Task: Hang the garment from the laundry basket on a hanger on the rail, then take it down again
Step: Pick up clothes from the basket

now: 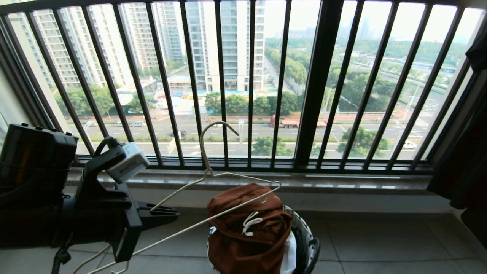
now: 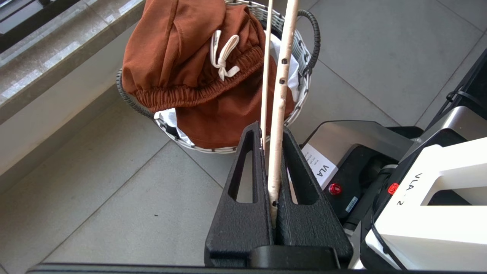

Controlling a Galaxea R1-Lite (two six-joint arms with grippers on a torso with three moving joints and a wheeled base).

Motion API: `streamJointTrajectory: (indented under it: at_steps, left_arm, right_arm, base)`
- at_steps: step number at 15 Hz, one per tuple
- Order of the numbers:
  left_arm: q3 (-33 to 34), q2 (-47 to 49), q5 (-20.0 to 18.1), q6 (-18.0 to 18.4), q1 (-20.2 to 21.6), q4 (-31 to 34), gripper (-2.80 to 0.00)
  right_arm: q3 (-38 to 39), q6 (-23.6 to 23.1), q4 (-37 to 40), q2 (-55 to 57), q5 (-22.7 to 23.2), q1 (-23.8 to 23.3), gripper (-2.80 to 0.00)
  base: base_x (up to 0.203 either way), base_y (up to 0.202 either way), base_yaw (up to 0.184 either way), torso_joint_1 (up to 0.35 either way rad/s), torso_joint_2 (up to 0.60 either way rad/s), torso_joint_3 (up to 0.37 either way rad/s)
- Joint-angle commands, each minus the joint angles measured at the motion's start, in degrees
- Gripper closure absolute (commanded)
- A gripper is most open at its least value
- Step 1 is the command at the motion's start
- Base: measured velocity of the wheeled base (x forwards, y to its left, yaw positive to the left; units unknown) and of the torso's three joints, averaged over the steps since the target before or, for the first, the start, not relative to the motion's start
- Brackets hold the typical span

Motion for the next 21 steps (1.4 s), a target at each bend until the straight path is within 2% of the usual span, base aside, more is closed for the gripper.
streamJointTrajectory:
  at_steps: [1,8,21]
  left_arm:
    - [0.0,-0.13,-0.14,0.08,0.01,0.01,0.0]
    - [0.0,-0.86,-0.14,0.08,0.01,0.01,0.0]
    - [-0.47,-9.98,-0.22,-0.29,0.01,0.1,0.0]
  right_arm:
    - [0.0,-0.02,0.0,0.0,0.01,0.02,0.0]
    - [0.0,-0.02,0.0,0.0,0.0,0.02,0.0]
    - [0.0,-0.02,0.0,0.08,0.0,0.02,0.0]
  base:
    - [0.0,0.0,0.0,0.002,0.0,-0.183]
    - [0.0,0.0,0.0,0.001,0.0,-0.196]
    - [0.0,0.0,0.0,0.003,0.0,-0.199]
